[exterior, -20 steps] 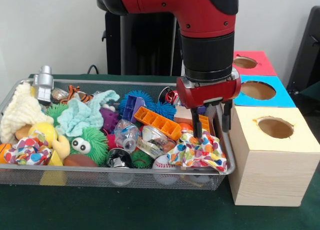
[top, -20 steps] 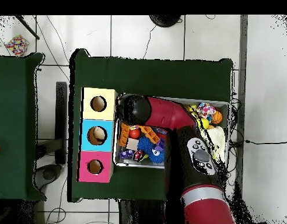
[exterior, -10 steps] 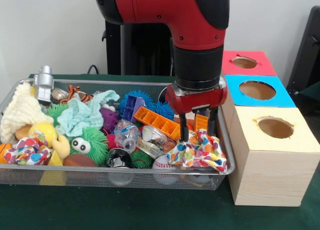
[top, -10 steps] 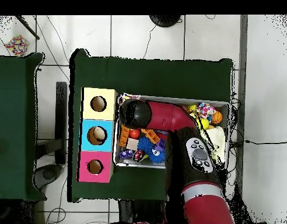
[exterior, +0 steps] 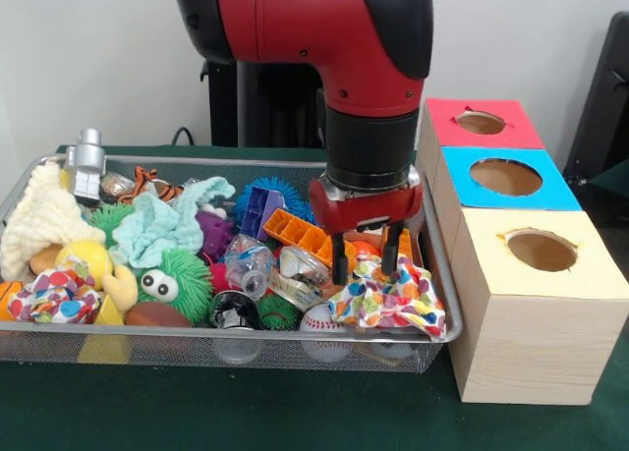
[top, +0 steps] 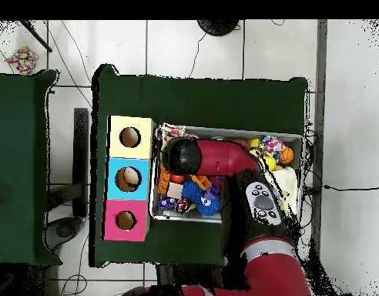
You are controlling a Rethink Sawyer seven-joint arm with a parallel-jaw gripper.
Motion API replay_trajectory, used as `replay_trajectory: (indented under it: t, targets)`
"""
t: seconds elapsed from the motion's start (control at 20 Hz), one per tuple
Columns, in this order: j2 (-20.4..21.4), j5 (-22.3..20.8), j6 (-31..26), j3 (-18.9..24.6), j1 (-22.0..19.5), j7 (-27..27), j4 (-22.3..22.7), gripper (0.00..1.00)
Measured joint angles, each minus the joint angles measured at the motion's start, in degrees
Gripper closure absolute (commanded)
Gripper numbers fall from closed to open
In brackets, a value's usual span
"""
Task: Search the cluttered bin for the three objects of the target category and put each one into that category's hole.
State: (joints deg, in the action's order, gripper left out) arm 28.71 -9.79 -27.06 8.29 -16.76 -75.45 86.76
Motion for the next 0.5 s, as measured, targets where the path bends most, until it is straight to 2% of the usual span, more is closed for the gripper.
replay_trajectory:
  t: [0.5]
  targets:
    - [-1.9, -0.1, 7.4, 3.9, -5.1, 0.0, 0.7, 0.00]
